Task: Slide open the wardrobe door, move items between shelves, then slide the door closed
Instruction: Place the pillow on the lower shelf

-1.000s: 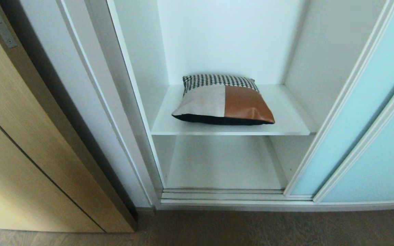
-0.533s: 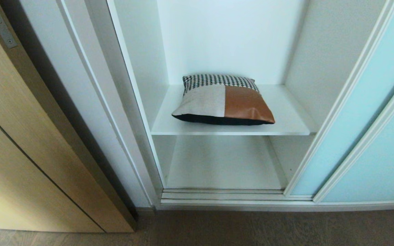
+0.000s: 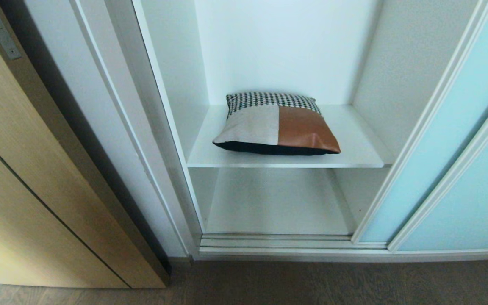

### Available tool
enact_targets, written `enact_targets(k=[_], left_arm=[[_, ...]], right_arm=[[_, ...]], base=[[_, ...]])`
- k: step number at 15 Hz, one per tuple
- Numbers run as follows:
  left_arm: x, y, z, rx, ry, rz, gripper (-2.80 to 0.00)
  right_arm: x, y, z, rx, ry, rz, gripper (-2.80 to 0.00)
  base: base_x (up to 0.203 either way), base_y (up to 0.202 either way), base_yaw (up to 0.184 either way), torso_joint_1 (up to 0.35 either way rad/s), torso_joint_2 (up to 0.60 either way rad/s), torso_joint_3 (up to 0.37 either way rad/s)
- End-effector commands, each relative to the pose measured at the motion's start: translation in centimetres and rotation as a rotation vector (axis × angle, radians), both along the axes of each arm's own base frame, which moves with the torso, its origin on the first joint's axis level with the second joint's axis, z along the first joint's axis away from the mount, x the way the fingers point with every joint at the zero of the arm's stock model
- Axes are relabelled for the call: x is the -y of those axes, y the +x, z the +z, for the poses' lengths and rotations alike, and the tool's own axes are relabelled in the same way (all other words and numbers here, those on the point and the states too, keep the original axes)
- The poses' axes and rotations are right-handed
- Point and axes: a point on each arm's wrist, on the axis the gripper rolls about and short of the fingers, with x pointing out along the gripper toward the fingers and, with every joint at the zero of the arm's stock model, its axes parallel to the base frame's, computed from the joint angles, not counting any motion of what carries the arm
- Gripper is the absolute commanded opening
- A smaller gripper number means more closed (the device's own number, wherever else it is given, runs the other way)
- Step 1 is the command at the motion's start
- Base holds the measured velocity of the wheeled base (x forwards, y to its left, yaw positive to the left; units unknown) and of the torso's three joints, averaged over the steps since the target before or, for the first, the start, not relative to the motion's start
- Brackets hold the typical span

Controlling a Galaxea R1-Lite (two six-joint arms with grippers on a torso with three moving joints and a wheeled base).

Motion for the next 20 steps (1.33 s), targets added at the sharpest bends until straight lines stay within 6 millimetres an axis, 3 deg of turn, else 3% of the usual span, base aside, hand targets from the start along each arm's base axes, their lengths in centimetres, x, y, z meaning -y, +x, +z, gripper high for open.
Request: enact_targets(k=[1, 20], left_arm=[[0.0, 0.02, -0.04, -0.003, 0.0, 0.0, -2.8], [-0.03, 0.02, -0.04, -0.003, -0.015, 0.012, -2.8]], right_arm=[[0.0, 0.0, 0.0, 0.001, 0.0, -0.001, -2.8], [0.0, 0.0, -0.02, 0.0, 0.0, 0.001, -2.8]], base=[[0.0, 0.0, 0.0, 0.0, 0.0, 0.0], [0.0, 0.0, 0.0, 0.0, 0.0, 0.0]])
